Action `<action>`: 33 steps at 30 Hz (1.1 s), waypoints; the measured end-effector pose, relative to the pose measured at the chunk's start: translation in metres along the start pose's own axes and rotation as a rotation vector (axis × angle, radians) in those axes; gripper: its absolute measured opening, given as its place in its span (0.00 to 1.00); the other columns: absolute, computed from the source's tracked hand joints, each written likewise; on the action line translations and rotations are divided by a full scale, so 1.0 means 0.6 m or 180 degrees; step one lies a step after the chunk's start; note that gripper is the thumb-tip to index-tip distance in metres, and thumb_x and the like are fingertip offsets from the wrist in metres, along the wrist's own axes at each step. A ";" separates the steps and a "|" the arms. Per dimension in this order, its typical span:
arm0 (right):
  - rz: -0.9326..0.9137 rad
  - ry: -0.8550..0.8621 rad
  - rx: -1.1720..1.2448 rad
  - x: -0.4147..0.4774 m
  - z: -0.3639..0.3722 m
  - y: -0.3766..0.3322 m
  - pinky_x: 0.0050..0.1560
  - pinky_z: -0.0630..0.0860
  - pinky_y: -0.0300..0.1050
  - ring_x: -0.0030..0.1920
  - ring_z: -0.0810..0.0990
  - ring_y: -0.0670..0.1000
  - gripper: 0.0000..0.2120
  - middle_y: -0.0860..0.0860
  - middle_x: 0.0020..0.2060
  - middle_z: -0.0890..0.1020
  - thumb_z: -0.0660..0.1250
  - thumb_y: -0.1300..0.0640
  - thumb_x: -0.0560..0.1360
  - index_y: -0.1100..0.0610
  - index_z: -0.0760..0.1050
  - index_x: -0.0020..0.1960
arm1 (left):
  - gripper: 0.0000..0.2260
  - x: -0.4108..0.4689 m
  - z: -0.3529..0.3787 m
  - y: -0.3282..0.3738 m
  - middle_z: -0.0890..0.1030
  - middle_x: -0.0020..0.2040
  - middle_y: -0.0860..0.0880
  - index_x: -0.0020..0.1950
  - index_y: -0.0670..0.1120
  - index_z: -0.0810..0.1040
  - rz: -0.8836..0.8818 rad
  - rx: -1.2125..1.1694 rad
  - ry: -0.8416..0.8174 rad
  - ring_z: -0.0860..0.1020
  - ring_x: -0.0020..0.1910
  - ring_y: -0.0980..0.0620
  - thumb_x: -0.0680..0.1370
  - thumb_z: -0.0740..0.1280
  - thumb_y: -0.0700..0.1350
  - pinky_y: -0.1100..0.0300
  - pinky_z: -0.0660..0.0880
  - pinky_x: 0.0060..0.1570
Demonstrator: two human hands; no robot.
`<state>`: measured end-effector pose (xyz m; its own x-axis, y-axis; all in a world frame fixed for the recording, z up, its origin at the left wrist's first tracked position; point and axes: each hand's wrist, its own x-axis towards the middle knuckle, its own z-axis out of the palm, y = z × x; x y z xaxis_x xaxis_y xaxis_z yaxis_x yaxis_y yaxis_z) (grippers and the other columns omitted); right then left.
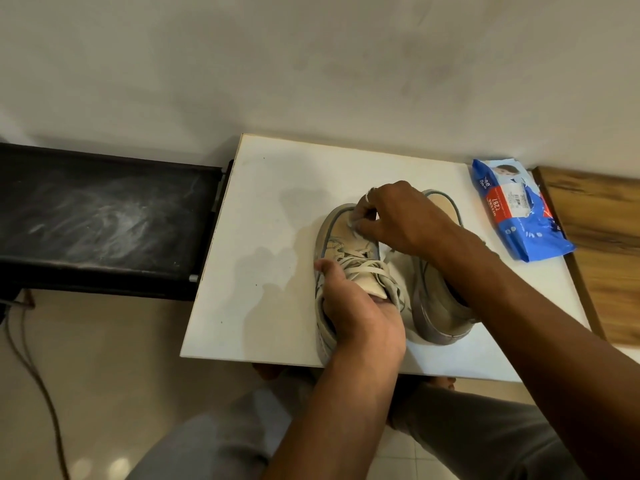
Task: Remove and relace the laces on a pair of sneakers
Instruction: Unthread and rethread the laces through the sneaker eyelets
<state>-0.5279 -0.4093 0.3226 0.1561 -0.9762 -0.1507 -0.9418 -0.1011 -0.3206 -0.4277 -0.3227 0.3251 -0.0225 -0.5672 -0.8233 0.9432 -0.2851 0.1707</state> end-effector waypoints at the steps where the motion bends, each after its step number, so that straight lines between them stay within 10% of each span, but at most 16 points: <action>1: -0.0042 -0.0241 0.0085 0.000 -0.005 -0.001 0.40 0.76 0.42 0.41 0.80 0.47 0.06 0.47 0.41 0.84 0.71 0.51 0.74 0.52 0.84 0.49 | 0.19 0.000 0.000 0.000 0.83 0.57 0.42 0.62 0.44 0.79 -0.0021 0.0000 -0.0003 0.81 0.56 0.44 0.81 0.61 0.57 0.49 0.76 0.61; 9: 0.0052 0.0309 -0.0346 0.003 0.005 0.003 0.42 0.81 0.51 0.40 0.81 0.51 0.08 0.50 0.41 0.84 0.68 0.51 0.75 0.53 0.83 0.50 | 0.19 0.004 0.000 -0.002 0.82 0.58 0.43 0.63 0.45 0.78 -0.0001 -0.0038 0.0002 0.81 0.56 0.45 0.80 0.62 0.57 0.49 0.76 0.61; 14: -0.0165 -0.0581 0.0133 0.002 -0.019 0.002 0.40 0.74 0.38 0.40 0.79 0.41 0.03 0.42 0.41 0.84 0.73 0.53 0.73 0.50 0.84 0.47 | 0.19 0.000 0.000 -0.001 0.82 0.58 0.42 0.62 0.44 0.79 -0.0081 -0.0008 0.0001 0.81 0.58 0.44 0.81 0.61 0.56 0.49 0.74 0.63; 19: 0.0069 0.0291 -0.0310 0.007 0.006 0.002 0.42 0.80 0.50 0.40 0.81 0.50 0.06 0.48 0.40 0.84 0.68 0.51 0.75 0.51 0.83 0.48 | 0.18 -0.004 0.003 0.002 0.83 0.57 0.42 0.62 0.44 0.79 -0.0090 -0.0042 0.0023 0.81 0.57 0.44 0.80 0.62 0.56 0.51 0.76 0.59; 24: -0.0244 -0.0718 0.0081 0.001 -0.017 -0.010 0.36 0.69 0.31 0.39 0.78 0.41 0.02 0.42 0.39 0.83 0.73 0.52 0.74 0.48 0.83 0.46 | 0.18 -0.005 0.001 0.001 0.84 0.48 0.45 0.57 0.45 0.80 -0.0164 0.0008 0.0019 0.82 0.45 0.48 0.81 0.61 0.57 0.56 0.77 0.50; 29: 0.0006 0.0374 -0.0435 0.010 0.008 -0.007 0.43 0.79 0.49 0.43 0.81 0.53 0.09 0.50 0.43 0.85 0.68 0.51 0.76 0.52 0.84 0.51 | 0.18 -0.006 0.002 0.001 0.84 0.53 0.44 0.58 0.46 0.80 -0.0189 0.0043 0.0035 0.82 0.48 0.47 0.80 0.62 0.57 0.58 0.77 0.45; 33: -0.0460 -0.0214 0.0123 0.005 0.004 -0.029 0.39 0.73 0.37 0.42 0.80 0.47 0.08 0.47 0.42 0.85 0.70 0.52 0.75 0.52 0.85 0.51 | 0.17 -0.011 0.002 0.002 0.84 0.49 0.45 0.53 0.46 0.81 -0.0187 0.0022 0.0014 0.82 0.43 0.49 0.81 0.61 0.57 0.59 0.78 0.44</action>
<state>-0.5105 -0.4098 0.3255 0.3100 -0.9368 -0.1621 -0.8961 -0.2309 -0.3791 -0.4266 -0.3203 0.3313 -0.0765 -0.5460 -0.8343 0.9379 -0.3234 0.1256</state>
